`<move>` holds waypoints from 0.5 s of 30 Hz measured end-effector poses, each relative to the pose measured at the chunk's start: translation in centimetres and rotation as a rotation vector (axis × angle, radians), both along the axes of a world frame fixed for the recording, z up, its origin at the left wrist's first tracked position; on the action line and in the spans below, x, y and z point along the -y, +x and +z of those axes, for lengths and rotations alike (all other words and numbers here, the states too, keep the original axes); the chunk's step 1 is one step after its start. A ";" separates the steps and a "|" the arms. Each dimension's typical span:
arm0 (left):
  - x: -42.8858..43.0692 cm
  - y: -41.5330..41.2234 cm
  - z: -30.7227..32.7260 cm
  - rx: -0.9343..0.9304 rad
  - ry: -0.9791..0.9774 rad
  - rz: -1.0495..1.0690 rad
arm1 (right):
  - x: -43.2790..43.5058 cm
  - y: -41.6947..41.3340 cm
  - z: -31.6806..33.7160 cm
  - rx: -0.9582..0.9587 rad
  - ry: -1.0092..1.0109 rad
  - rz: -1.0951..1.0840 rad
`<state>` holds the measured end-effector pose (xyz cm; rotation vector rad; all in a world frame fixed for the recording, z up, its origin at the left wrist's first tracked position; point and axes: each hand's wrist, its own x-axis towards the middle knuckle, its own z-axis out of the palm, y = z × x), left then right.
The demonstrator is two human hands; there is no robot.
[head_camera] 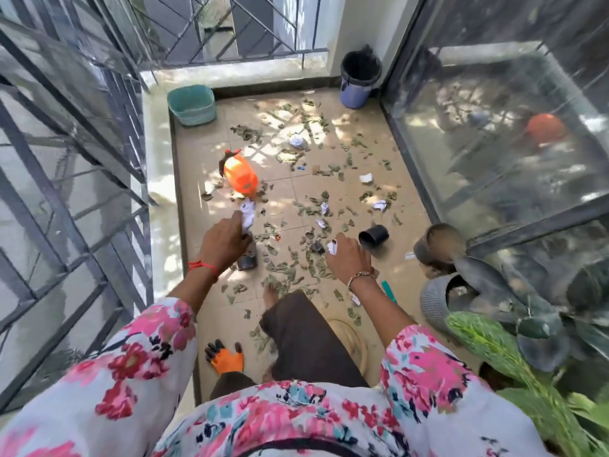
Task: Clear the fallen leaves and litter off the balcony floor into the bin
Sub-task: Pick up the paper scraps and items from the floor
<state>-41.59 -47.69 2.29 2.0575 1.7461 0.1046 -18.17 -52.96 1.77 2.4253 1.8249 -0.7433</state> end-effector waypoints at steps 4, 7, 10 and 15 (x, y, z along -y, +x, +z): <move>-6.7 2.0 -1.0 0.077 -0.009 0.049 | -7.4 1.2 -1.7 -0.005 -0.016 0.000; -13.2 3.6 -1.7 0.153 -0.064 0.081 | -14.0 2.6 -3.0 -0.028 -0.045 0.006; -19.6 5.4 -1.2 0.246 -0.148 0.127 | -20.3 4.2 -3.3 -0.064 -0.070 -0.003; -31.5 7.9 -0.7 0.367 -0.241 0.020 | -31.1 8.4 -2.3 -0.110 -0.009 -0.053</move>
